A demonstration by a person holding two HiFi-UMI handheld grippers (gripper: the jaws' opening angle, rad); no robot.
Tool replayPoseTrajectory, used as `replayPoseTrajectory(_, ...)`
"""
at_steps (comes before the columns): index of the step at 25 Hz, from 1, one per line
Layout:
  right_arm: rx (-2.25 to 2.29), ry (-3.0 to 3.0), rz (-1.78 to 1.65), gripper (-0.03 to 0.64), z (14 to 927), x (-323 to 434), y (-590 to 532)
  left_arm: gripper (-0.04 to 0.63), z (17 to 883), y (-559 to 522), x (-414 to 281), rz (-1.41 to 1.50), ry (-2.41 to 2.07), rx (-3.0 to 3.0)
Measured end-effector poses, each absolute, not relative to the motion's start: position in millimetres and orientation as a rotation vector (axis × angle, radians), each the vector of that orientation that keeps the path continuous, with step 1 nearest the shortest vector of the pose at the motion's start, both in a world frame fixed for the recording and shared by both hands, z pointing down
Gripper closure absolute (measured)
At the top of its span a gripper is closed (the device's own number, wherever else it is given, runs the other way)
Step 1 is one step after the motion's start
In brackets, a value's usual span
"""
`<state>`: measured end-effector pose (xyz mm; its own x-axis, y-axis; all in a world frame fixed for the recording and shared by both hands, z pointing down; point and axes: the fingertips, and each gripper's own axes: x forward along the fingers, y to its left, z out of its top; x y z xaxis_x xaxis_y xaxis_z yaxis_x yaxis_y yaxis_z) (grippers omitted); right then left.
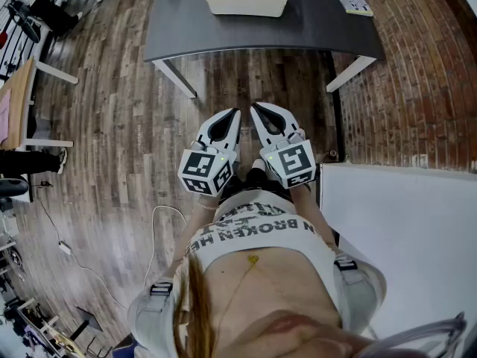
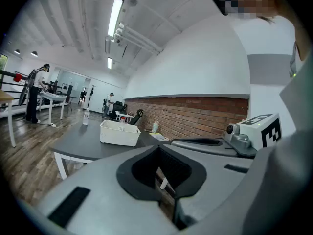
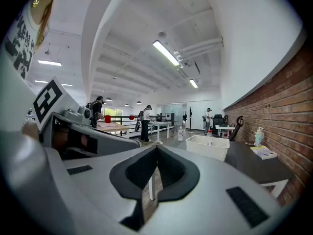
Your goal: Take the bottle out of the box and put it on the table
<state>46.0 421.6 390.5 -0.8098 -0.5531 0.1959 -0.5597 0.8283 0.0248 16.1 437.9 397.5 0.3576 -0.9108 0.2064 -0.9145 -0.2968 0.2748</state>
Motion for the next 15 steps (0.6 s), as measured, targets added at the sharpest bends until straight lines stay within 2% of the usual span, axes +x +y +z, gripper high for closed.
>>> replayPoseTrajectory(15, 0.789, -2.872, 0.085, 0.607, 406, 69, 397, 0.591, 410, 419, 39, -0.004, -1.648, 2.25)
